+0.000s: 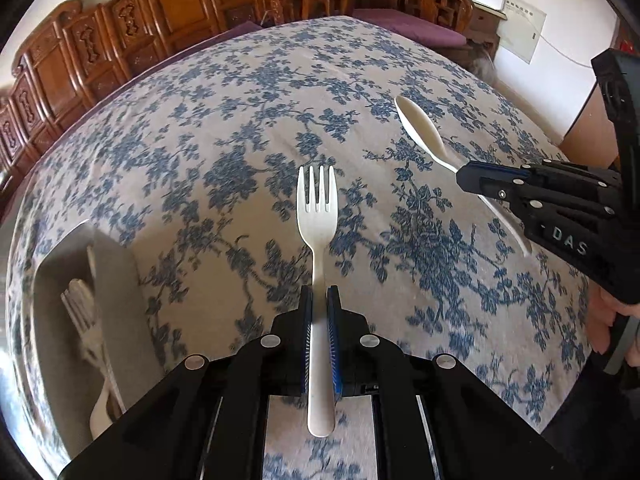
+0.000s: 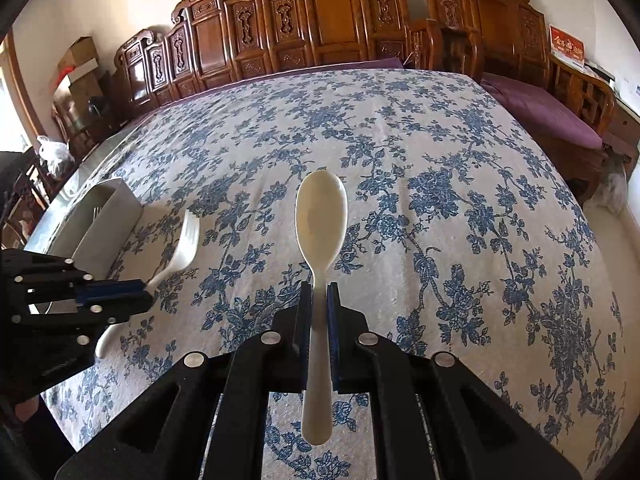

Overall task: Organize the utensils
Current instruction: 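Lower the white fork into the tray and open the left gripper while the right holds the spoon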

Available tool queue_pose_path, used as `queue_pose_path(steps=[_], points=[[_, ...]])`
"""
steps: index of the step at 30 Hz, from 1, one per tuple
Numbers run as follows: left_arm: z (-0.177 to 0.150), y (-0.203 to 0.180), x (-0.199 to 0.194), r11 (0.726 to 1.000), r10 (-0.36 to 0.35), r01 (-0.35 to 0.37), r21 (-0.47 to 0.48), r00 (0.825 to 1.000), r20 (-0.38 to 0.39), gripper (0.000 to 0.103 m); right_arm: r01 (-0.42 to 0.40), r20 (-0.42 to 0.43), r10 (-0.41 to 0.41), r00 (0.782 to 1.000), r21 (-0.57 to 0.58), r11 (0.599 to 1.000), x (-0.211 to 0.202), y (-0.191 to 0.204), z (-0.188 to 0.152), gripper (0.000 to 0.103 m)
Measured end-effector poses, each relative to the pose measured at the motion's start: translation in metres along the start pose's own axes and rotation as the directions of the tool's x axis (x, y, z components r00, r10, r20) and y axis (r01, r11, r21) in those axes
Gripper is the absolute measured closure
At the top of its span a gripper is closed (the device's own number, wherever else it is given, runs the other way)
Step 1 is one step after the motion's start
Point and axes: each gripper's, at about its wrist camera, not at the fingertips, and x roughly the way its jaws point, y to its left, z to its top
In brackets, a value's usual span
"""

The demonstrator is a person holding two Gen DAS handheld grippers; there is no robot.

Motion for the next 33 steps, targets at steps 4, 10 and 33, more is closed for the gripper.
queue_pose_path(steps=[4, 10, 33], points=[[-0.010, 0.005, -0.016, 1.000, 0.017, -0.017, -0.013, 1.000, 0.011, 0.096, -0.006, 0.005, 0.006, 1.000, -0.007, 1.000, -0.003, 0.004, -0.001, 0.094], [-0.017, 0.015, -0.046, 0.998, 0.052, -0.050, -0.034, 0.997, 0.050, 0.096, -0.029, 0.024, 0.030, 0.999, -0.035, 0.999, -0.011, 0.019, 0.001, 0.094], [-0.041, 0.076, -0.086, 0.980, 0.174, -0.164, -0.113, 0.982, 0.078, 0.096, -0.192, 0.032, 0.202, 0.979, -0.201, 0.961, -0.035, 0.128, -0.012, 0.094]])
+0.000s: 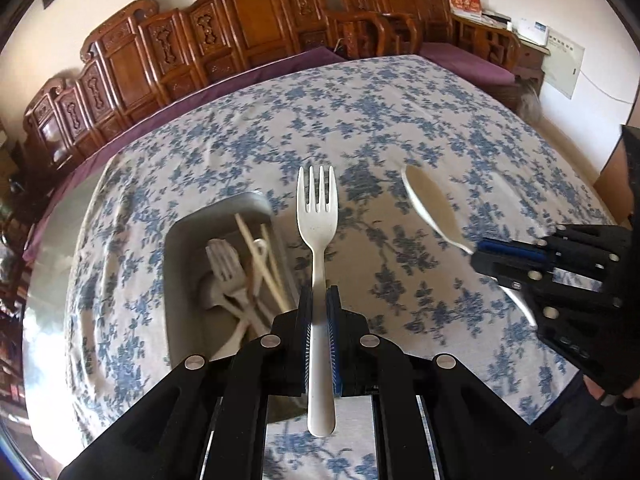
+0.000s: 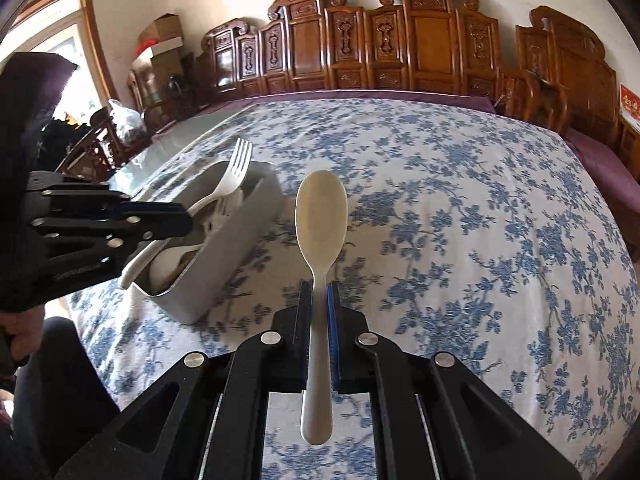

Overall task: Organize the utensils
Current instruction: 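Lower the white fork into the tray and open the left gripper while the right holds the spoon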

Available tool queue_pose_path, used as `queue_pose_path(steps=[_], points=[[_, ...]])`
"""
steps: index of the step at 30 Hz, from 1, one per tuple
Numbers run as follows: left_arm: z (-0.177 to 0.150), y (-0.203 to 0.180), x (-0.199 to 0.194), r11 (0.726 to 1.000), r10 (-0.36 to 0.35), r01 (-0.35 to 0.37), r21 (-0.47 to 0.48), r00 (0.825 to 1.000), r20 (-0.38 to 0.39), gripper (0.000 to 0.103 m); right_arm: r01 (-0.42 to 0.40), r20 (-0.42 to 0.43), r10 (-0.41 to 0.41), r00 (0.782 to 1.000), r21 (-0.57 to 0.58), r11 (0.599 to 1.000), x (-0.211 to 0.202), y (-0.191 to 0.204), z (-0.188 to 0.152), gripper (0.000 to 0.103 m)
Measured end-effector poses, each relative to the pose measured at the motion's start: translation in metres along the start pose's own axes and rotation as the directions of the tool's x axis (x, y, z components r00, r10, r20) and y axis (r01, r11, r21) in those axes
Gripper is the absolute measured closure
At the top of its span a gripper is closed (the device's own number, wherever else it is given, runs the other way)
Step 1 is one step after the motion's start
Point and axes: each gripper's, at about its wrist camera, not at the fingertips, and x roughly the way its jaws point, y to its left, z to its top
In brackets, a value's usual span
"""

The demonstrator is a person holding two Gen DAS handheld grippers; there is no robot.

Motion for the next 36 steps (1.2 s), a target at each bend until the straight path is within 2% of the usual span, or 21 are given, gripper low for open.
queue_pose_path(steps=[5, 14, 27, 36], points=[[-0.005, 0.025, 0.012, 0.999, 0.022, -0.022, -0.032, 1.000, -0.016, 0.096, -0.012, -0.015, 0.011, 1.000, -0.031, 0.999, 0.006, 0.010, -0.003, 0.094], [-0.022, 0.064, 0.042, 0.993, 0.033, -0.040, -0.114, 0.997, -0.065, 0.096, 0.023, -0.060, -0.025, 0.998, -0.031, 0.999, 0.021, 0.004, -0.015, 0.094], [-0.028, 0.093, 0.063, 0.985, 0.037, -0.050, -0.167, 0.996, -0.083, 0.096, 0.055, -0.081, -0.057, 0.995, -0.036, 0.998, 0.027, 0.001, -0.022, 0.094], [-0.033, 0.103, 0.065, 0.980, 0.017, -0.034, -0.195, 0.996, -0.085, 0.096, 0.039, -0.072, -0.042, 0.997, -0.042, 0.998, 0.023, 0.015, -0.017, 0.094]])
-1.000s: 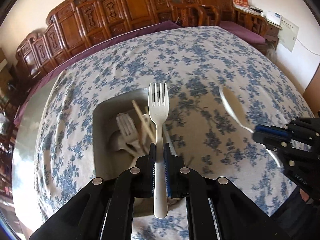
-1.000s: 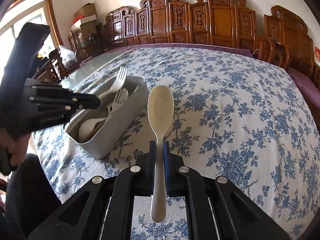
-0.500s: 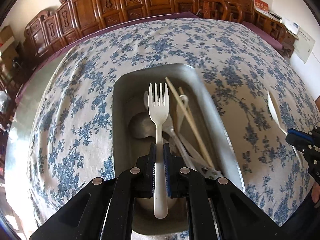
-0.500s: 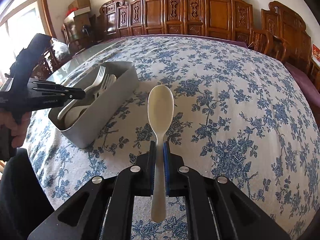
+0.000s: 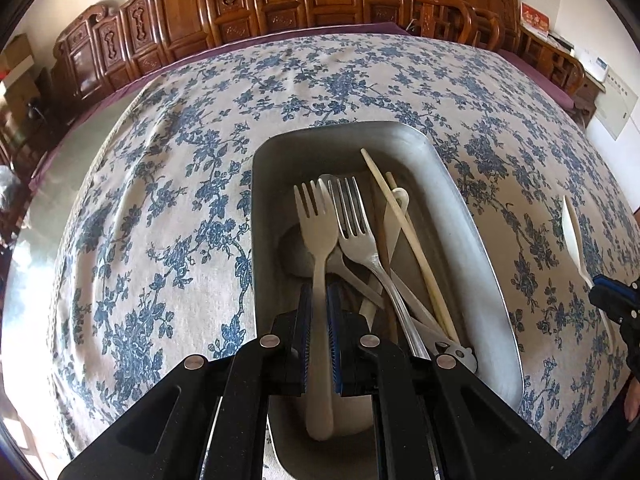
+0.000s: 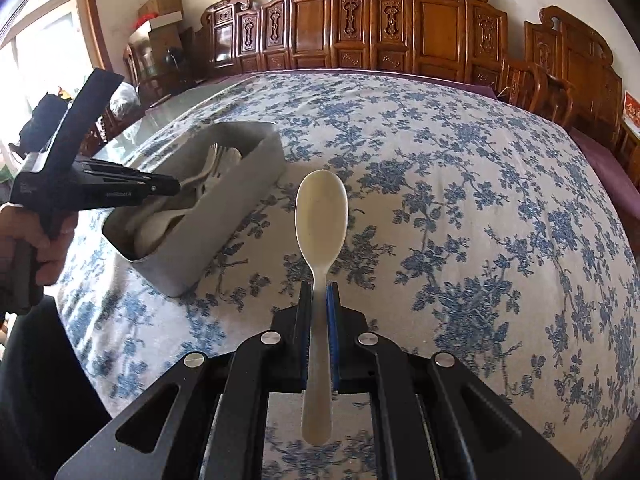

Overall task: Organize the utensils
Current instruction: 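Lower the white fork into the tray and open the left gripper while the right holds the spoon, then lower the white spoon into the tray and open the right gripper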

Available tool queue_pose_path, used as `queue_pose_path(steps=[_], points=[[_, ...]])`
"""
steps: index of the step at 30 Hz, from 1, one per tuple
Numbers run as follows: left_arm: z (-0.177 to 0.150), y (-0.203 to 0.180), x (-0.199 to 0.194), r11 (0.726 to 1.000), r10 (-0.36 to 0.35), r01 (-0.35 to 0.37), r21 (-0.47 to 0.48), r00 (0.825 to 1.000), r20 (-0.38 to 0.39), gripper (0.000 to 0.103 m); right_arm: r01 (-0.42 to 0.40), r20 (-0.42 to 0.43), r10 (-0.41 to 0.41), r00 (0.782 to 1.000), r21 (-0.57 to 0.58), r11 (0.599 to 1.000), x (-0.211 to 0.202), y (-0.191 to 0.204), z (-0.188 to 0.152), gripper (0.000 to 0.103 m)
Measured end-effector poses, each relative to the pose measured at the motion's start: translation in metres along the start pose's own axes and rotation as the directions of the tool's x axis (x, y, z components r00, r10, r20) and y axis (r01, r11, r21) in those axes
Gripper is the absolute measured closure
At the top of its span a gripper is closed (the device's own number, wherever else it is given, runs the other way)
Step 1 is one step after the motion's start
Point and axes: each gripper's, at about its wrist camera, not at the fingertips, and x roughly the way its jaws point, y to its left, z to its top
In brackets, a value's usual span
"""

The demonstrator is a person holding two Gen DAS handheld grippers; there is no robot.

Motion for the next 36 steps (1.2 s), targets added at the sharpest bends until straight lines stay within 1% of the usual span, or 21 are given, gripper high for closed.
queue_pose_path(steps=[5, 7, 10, 16, 22, 23, 26, 29, 30, 31, 32, 33, 36], points=[[-0.003, 0.006, -0.015, 1.000, -0.018, 0.018, -0.011, 0.999, 0.028, 0.094, -0.014, 0.021, 0.014, 1.000, -0.009, 1.000, -0.005, 0.016, 0.010, 0.094], [-0.003, 0.007, -0.023, 1.000, -0.018, 0.019, -0.007, 0.999, 0.041, 0.094, -0.032, 0.030, 0.032, 0.999, 0.006, 0.999, -0.005, 0.022, 0.016, 0.094], [-0.002, 0.013, -0.036, 1.000, -0.017, 0.017, -0.002, 0.998, 0.067, 0.094, -0.041, 0.040, 0.041, 0.998, -0.003, 0.999, -0.005, 0.034, 0.025, 0.094], [-0.001, 0.030, -0.062, 1.000, -0.014, 0.016, -0.013, 0.993, 0.115, 0.094, -0.072, 0.053, 0.074, 0.996, -0.027, 0.997, -0.001, 0.058, 0.052, 0.094], [-0.002, 0.047, -0.073, 0.999, -0.006, 0.010, -0.034, 0.991, 0.137, 0.093, -0.104, 0.050, 0.105, 0.993, -0.025, 0.994, 0.010, 0.078, 0.075, 0.094], [-0.002, 0.051, -0.075, 0.999, -0.005, 0.011, -0.040, 0.990, 0.140, 0.093, -0.109, 0.048, 0.110, 0.993, -0.022, 0.994, 0.012, 0.081, 0.078, 0.094], [-0.004, 0.057, -0.077, 0.999, -0.002, 0.009, -0.046, 0.989, 0.148, 0.086, -0.123, 0.042, 0.124, 0.991, -0.015, 0.992, 0.020, 0.090, 0.088, 0.094], [-0.008, 0.063, -0.079, 0.998, -0.007, 0.016, -0.057, 0.989, 0.151, 0.085, -0.139, 0.034, 0.138, 0.990, 0.004, 0.990, 0.029, 0.096, 0.100, 0.094], [-0.009, 0.065, -0.078, 0.998, -0.009, 0.018, -0.059, 0.988, 0.151, 0.084, -0.143, 0.031, 0.142, 0.989, 0.010, 0.990, 0.033, 0.098, 0.103, 0.094], [-0.010, 0.066, -0.078, 0.998, -0.010, 0.019, -0.061, 0.988, 0.151, 0.081, -0.143, 0.029, 0.143, 0.989, 0.014, 0.990, 0.036, 0.099, 0.106, 0.094], [-0.011, 0.067, -0.079, 0.998, -0.010, 0.019, -0.062, 0.988, 0.152, 0.076, -0.142, 0.026, 0.141, 0.990, 0.018, 0.990, 0.040, 0.101, 0.108, 0.094], [-0.012, 0.068, -0.079, 0.998, -0.009, 0.019, -0.064, 0.988, 0.153, 0.072, -0.142, 0.021, 0.141, 0.990, 0.024, 0.990, 0.044, 0.103, 0.110, 0.094], [-0.015, 0.072, -0.079, 0.998, -0.011, 0.021, -0.067, 0.988, 0.151, 0.072, -0.138, -0.002, 0.138, 0.990, 0.039, 0.990, 0.060, 0.109, 0.115, 0.094]])
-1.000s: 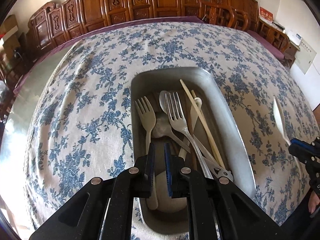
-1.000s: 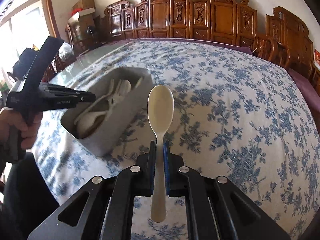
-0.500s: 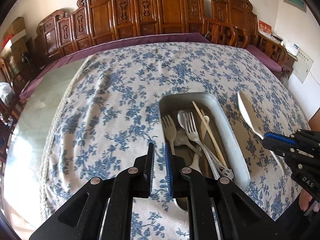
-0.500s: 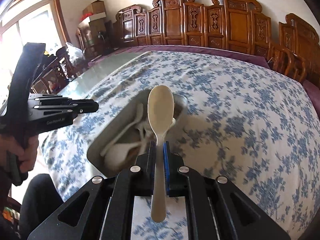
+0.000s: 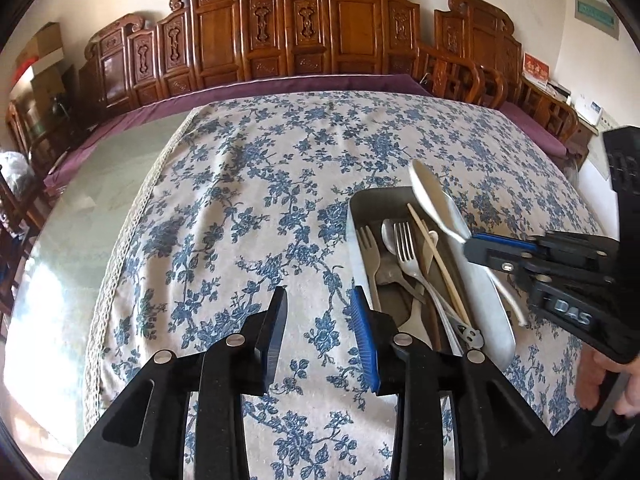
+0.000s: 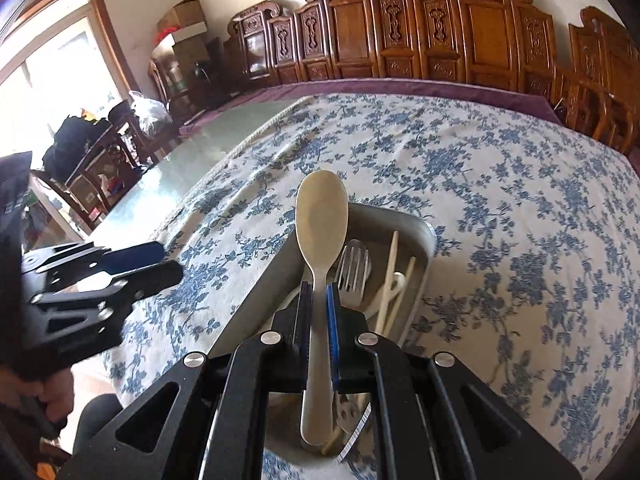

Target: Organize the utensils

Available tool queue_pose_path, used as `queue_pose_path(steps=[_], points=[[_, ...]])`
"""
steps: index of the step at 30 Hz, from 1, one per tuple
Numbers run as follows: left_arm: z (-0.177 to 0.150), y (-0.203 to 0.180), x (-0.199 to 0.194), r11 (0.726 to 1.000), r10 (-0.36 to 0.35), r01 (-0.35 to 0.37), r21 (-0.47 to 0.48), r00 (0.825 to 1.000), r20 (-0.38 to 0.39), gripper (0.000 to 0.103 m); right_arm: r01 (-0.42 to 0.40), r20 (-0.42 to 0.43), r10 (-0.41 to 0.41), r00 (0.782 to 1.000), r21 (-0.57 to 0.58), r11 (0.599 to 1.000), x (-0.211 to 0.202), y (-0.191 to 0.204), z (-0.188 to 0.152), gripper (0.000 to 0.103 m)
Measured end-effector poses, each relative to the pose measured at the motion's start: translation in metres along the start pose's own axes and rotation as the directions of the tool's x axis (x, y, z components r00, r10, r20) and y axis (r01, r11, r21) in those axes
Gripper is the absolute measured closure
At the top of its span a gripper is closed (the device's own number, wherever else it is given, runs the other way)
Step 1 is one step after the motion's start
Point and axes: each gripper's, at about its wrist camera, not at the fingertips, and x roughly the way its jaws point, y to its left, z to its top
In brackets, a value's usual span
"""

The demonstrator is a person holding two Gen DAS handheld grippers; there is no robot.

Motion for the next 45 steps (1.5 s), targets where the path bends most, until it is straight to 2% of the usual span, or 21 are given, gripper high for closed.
queue_pose_path(steps=[8, 14, 21, 25, 26, 28, 31, 32, 34, 35, 37, 40, 42, 45], points=[[-0.005, 0.007, -0.005, 1.000, 0.007, -0.007, -0.002, 1.000, 0.001, 0.072, 0.047, -0.067, -0.046, 0.997, 0.011, 0.999, 0.043, 0.008, -0.006, 0.094], [-0.005, 0.009, -0.007, 1.000, 0.012, -0.012, -0.005, 1.000, 0.002, 0.072, 0.046, -0.082, -0.042, 0.996, 0.036, 0.998, 0.052, 0.007, -0.011, 0.094], [-0.006, 0.005, -0.011, 1.000, 0.017, -0.017, -0.002, 1.000, 0.005, 0.070, 0.032, -0.048, -0.030, 0.998, 0.031, 0.999, 0.038, 0.005, -0.010, 0.093], [-0.005, -0.001, -0.018, 1.000, 0.015, -0.015, -0.001, 1.000, 0.016, 0.068, 0.042, -0.002, -0.042, 0.999, 0.002, 0.999, 0.009, 0.003, -0.013, 0.093], [-0.005, -0.004, -0.020, 1.000, 0.014, -0.014, 0.001, 1.000, 0.019, 0.064, 0.047, 0.009, -0.047, 0.999, -0.003, 0.999, 0.002, 0.003, -0.014, 0.093], [-0.005, -0.009, -0.026, 1.000, 0.015, -0.015, 0.005, 1.000, 0.028, 0.056, 0.064, 0.040, -0.063, 0.997, -0.013, 0.998, -0.019, -0.002, -0.019, 0.081], [-0.004, -0.018, -0.035, 1.000, 0.009, -0.009, 0.004, 0.999, 0.040, 0.048, 0.082, 0.076, -0.082, 0.994, -0.001, 0.997, -0.047, -0.012, -0.024, 0.077], [-0.004, -0.022, -0.039, 1.000, 0.013, -0.013, 0.006, 0.999, 0.046, 0.039, 0.087, 0.084, -0.087, 0.993, 0.006, 0.996, -0.055, -0.015, -0.025, 0.075], [-0.004, -0.029, -0.046, 1.000, 0.013, -0.014, 0.012, 0.998, 0.061, 0.036, 0.112, 0.110, -0.113, 0.987, 0.021, 0.994, -0.076, -0.023, -0.029, 0.055], [-0.005, -0.034, -0.053, 1.000, 0.006, -0.007, 0.013, 0.998, 0.070, 0.035, 0.126, 0.125, -0.128, 0.984, 0.027, 0.992, -0.086, -0.025, -0.031, 0.049], [-0.006, -0.043, -0.063, 1.000, 0.001, -0.002, 0.014, 0.996, 0.088, 0.026, 0.149, 0.157, -0.153, 0.976, 0.034, 0.988, -0.107, -0.030, -0.036, 0.033], [-0.008, -0.057, -0.079, 1.000, 0.003, -0.005, 0.022, 0.993, 0.118, 0.017, 0.179, 0.199, -0.186, 0.962, 0.053, 0.982, -0.136, -0.038, -0.043, 0.017], [-0.009, -0.066, -0.087, 1.000, 0.000, -0.004, 0.026, 0.991, 0.131, 0.011, 0.192, 0.220, -0.202, 0.954, 0.068, 0.979, -0.152, -0.041, -0.048, 0.010], [-0.012, -0.081, -0.099, 0.999, -0.010, 0.006, 0.033, 0.989, 0.148, 0.008, 0.219, 0.252, -0.233, 0.939, 0.081, 0.972, -0.177, -0.043, -0.055, 0.003]])
